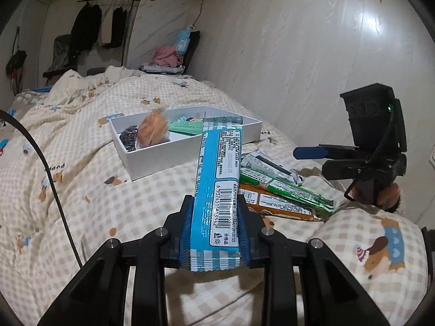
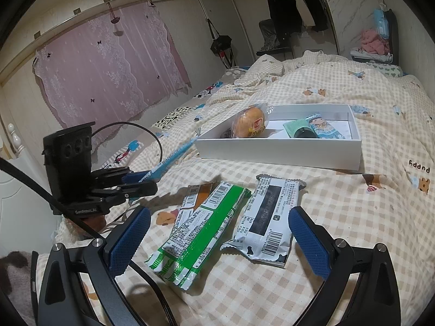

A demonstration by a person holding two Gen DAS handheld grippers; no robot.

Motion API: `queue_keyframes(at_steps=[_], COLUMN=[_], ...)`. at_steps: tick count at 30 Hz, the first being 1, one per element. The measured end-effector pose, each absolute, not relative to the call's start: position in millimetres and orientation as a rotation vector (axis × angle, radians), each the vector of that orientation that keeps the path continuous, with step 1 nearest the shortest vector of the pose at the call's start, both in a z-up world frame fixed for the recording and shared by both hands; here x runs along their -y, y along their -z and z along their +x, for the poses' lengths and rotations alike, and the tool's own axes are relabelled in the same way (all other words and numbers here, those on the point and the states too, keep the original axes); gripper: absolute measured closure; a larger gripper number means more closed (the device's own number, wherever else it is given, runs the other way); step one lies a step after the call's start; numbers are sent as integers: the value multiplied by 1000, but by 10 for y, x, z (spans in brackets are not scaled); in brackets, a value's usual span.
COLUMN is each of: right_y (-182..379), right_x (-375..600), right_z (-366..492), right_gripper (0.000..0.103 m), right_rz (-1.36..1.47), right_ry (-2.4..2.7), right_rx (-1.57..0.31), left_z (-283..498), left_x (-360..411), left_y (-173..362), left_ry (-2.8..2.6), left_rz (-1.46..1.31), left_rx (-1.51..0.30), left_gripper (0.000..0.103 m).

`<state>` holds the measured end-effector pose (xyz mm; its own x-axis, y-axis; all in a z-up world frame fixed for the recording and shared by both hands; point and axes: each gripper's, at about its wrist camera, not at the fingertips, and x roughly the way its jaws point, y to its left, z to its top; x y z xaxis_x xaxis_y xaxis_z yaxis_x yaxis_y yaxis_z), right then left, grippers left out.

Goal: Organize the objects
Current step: 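Close the left gripper on the blue snack bar packet and lift it, then hold the blue packet up with the left gripper while the right gripper moves toward the white packet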

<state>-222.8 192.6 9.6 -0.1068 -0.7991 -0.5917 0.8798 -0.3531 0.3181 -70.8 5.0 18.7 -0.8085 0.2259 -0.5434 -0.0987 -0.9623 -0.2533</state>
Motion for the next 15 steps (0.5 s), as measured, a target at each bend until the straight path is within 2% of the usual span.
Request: queue_keyframes(at_steps=[15], right_y=[-101], right_x=[-1925], right_z=[-2229], right_gripper=[1], right_rz=[835], right_ry=[1745], right_rx=[-136], left_z=[-889], left_x=[-87], left_y=[35], left_ry=[-2767], left_rz=[-1058], left_rx=[359], left_gripper=[70])
